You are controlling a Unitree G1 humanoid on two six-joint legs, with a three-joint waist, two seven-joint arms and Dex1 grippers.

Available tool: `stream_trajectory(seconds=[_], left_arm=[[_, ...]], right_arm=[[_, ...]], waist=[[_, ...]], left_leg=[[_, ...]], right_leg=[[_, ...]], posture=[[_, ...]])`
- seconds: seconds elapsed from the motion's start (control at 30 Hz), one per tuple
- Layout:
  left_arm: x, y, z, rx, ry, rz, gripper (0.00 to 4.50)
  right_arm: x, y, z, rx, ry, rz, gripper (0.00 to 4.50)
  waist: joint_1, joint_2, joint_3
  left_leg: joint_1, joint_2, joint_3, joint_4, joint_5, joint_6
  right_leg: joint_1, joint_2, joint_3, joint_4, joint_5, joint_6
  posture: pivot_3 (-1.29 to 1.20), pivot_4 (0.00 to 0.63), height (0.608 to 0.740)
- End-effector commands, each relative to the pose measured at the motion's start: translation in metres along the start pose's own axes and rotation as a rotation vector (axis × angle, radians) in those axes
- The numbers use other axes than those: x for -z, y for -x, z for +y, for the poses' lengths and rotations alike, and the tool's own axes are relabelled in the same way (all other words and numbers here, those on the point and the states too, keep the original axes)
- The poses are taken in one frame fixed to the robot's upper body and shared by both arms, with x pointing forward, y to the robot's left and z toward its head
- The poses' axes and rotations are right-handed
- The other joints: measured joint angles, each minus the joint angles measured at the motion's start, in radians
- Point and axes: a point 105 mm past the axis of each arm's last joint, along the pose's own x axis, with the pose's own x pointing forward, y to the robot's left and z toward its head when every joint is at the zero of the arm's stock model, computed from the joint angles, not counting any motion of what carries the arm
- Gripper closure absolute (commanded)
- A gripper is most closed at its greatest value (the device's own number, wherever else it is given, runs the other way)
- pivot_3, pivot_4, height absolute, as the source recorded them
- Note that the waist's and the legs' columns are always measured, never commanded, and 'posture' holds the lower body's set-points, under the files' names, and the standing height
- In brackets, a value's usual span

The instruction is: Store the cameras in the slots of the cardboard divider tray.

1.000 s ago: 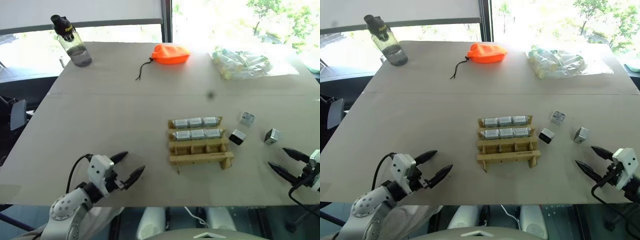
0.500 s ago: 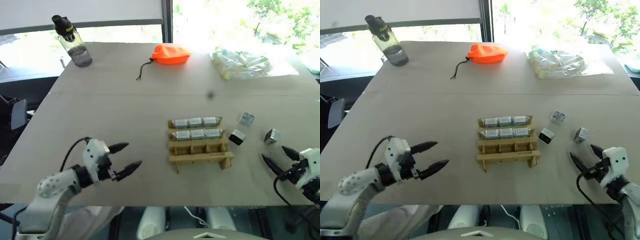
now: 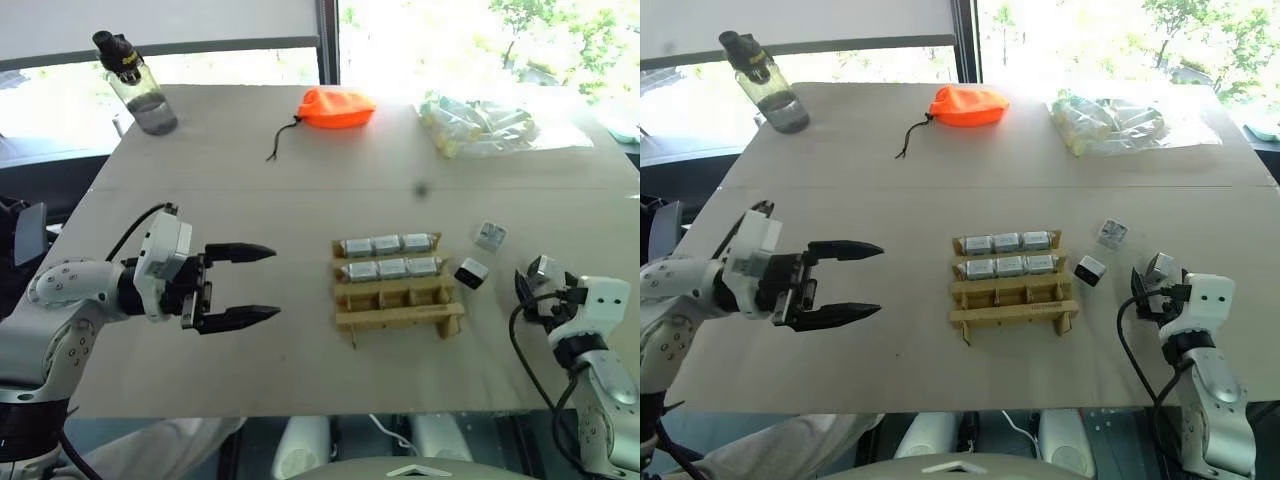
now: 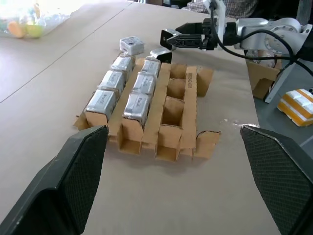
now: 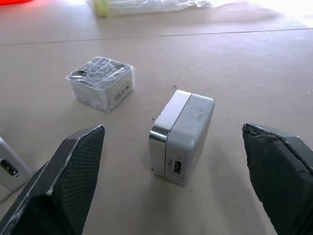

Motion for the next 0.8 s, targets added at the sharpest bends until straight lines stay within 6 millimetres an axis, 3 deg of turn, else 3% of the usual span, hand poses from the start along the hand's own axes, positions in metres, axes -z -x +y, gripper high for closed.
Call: stream_trajectory(seconds=[0.03, 0.23, 0.7, 0.8], left_arm=[[-0.023, -0.003, -0.006, 0.052, -0.088, -0.018, 0.0], [-0.04, -0.011, -0.011, 0.085, -0.121, -0.06, 0.0], [-0.045, -0.017, -0.014, 0.089, -0.118, -0.065, 0.0], [-0.045, -0.017, -0.013, 0.087, -0.119, -0.063, 0.0]], right_arm=[[-0.01, -0.002, 0.001, 0.043, 0.011, -0.041, 0.04], [-0.008, -0.005, 0.001, 0.081, 0.0, -0.051, 0.04], [-0.008, -0.006, 0.009, 0.073, -0.003, -0.064, 0.04], [-0.008, -0.007, 0.008, 0.078, -0.003, -0.067, 0.97]], waist=[[-0.001, 0.0, 0.0], [-0.003, 0.0, 0.0], [-0.021, 0.0, 0.0], [-0.021, 0.0, 0.0]], left_leg=[[0.0, 0.0, 0.001, 0.0, 0.0, 0.0], [0.001, 0.0, 0.002, 0.0, 0.0, 0.0], [0.002, 0.0, 0.003, 0.0, 0.0, 0.0], [0.002, 0.0, 0.003, 0.0, 0.0, 0.0]], right_leg=[[0.0, 0.0, 0.0, 0.0, 0.0, 0.0], [0.0, 0.0, 0.002, 0.0, 0.0, 0.0], [0.0, 0.001, 0.007, 0.002, 0.0, 0.0], [0.0, 0.001, 0.007, 0.002, 0.0, 0.0]], posture=[[0.0, 0.15, 0.74], [0.0, 0.15, 0.74], [0.0, 0.15, 0.74], [0.0, 0.15, 0.74]])
